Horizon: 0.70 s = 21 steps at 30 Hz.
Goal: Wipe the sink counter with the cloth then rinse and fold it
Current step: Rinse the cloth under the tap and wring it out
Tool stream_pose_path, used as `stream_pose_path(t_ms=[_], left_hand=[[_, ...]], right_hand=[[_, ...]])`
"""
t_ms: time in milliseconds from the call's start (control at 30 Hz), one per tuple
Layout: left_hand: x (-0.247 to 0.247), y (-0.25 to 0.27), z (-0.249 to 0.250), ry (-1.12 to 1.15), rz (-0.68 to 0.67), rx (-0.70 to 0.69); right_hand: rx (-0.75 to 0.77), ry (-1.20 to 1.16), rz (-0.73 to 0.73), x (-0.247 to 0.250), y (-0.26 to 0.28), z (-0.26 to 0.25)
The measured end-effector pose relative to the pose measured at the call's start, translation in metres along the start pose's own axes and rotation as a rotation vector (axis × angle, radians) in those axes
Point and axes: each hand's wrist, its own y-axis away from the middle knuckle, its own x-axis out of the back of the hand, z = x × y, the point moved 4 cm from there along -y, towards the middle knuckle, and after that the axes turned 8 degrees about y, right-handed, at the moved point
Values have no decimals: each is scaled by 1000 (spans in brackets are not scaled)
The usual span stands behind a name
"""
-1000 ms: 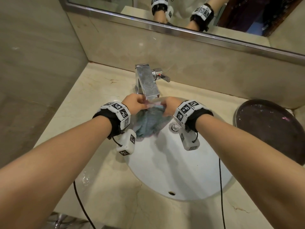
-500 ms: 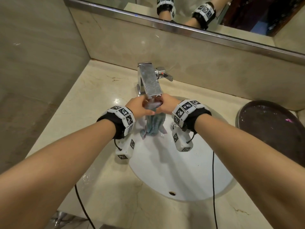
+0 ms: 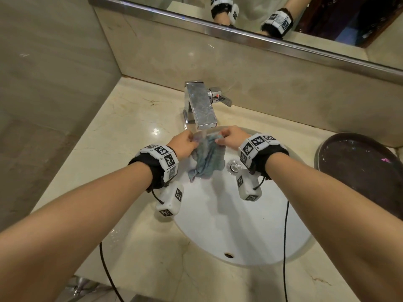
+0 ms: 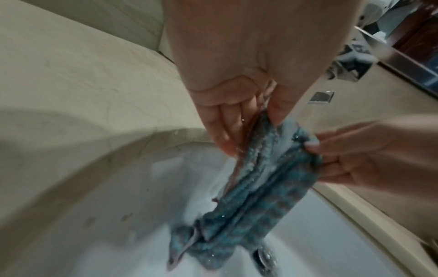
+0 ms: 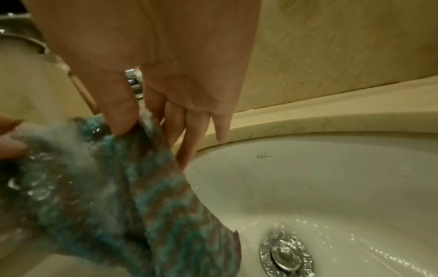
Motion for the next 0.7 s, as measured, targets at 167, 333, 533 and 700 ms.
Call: stream_pose_path(t_ms=[167, 333, 533, 700], left_hand=[[0, 3, 4, -204, 7, -113], [2, 5, 17, -295, 73, -197], [7, 10, 21, -325, 182, -234], [4, 7, 15, -257, 169, -212]], right_hand=[[129, -110, -37, -3, 5, -25], [146, -62, -39, -2, 3, -34], [73, 483, -113, -8, -2, -16], [37, 447, -40, -5, -1, -4]])
